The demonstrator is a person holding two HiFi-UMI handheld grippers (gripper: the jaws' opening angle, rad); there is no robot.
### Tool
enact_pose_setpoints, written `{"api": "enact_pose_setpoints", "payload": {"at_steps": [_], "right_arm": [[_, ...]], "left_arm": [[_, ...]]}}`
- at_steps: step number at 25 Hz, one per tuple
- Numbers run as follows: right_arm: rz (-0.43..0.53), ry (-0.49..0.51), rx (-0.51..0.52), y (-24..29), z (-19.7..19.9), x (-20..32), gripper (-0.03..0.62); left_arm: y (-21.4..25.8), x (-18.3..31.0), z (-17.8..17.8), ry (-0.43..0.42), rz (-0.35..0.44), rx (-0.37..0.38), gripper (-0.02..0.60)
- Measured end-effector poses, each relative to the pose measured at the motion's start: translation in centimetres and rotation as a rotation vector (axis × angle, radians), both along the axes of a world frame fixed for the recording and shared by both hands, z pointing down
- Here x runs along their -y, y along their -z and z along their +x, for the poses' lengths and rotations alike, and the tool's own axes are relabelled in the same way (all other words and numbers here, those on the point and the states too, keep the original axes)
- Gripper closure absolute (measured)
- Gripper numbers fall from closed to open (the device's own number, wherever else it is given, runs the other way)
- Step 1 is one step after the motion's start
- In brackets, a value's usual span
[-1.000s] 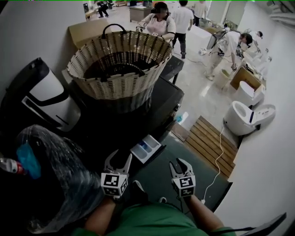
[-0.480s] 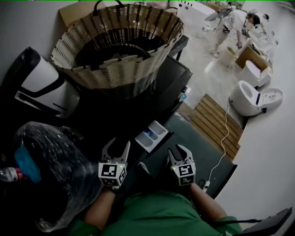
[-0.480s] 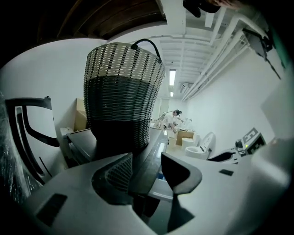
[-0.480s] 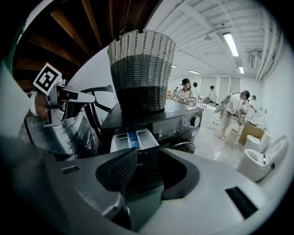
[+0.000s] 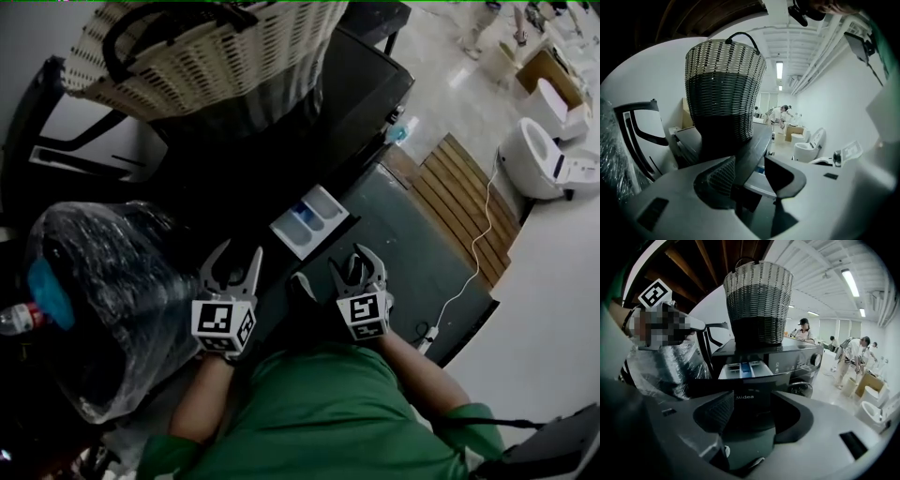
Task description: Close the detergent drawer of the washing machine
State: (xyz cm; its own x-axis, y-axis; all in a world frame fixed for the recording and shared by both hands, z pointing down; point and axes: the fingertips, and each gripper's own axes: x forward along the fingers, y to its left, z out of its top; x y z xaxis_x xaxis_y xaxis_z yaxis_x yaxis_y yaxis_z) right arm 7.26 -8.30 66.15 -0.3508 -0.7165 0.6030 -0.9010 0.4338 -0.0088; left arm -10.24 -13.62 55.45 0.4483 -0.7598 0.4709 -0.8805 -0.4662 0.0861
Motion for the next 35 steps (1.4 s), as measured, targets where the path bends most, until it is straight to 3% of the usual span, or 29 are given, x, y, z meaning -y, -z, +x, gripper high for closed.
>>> {"api": "enact_pose_setpoints", "payload": {"at_steps": [13, 21, 35], "right_arm": [[-0.042, 0.078, -0.011, -3.5, -2.3, 1.1, 0.313], [-0.001, 0.152, -0.053, -3.3, -2.8, 1.3, 0.313], [0.011, 0.183, -0.071, -3.3, -5.4, 5.3, 0.313]], "left_arm": [[-0.3, -3.6, -3.9, 0.158, -0.043, 0.025, 0.376], [-0.7, -3.4, -4.2, 0.164, -0.055, -0.001, 0.376], [-0.1, -1.5, -5.3, 0.157, -0.039, 0.004, 0.376]]}}
